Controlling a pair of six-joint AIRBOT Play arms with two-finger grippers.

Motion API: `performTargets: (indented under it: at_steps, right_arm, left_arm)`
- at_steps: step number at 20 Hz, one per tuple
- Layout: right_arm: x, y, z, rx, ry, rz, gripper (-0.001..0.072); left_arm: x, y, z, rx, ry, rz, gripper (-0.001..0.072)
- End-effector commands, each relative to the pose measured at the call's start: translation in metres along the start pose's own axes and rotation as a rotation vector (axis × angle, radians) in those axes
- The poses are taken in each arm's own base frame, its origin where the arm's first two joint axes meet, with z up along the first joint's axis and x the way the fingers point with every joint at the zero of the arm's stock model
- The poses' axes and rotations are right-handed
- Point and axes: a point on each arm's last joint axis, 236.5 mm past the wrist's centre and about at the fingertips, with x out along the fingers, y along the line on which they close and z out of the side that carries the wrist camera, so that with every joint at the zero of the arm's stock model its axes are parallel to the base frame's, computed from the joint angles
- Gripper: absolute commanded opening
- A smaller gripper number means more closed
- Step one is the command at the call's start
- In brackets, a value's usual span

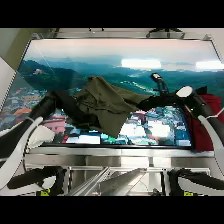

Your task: Fold the shirts.

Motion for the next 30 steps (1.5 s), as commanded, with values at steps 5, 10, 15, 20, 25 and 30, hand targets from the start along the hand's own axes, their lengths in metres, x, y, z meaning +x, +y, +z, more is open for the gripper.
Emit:
performTargets:
  at_steps: [5, 10, 15, 20, 25, 30]
  right_arm:
    - [0.074, 0.005, -0.009, -0.231, 0.032, -0.054, 0.0507]
    - [0.082, 0.014, -0.013, -0.419, 0.05, -0.038, 0.0506]
    - [0.086, 0.006, 0.002, -0.617, 0.02, -0.118, 0.0503]
    - [0.063, -0.049, 0.016, -0.497, 0.03, -0.301, 0.0476]
    - [0.033, -0.086, -0.009, -0.268, 0.106, -0.354, 0.0183]
    - [0.033, 0.01, -0.006, -0.313, 0.097, -0.071, 0.0657]
  left_arm:
    - [0.092, -0.015, 0.012, -0.013, -0.223, -0.006, 0.0695]
    - [0.107, -0.025, 0.042, 0.064, -0.207, 0.015, 0.0686]
    - [0.102, -0.03, 0.048, 0.114, -0.164, 0.034, 0.002]
    - [0.071, 0.005, 0.013, 0.132, -0.069, 0.126, 0.0019]
    - [0.022, 0.036, 0.009, 0.072, -0.2, 0.097, 0.0019]
    - [-0.013, 0.06, 0.002, 0.036, -0.218, 0.07, 0.0019]
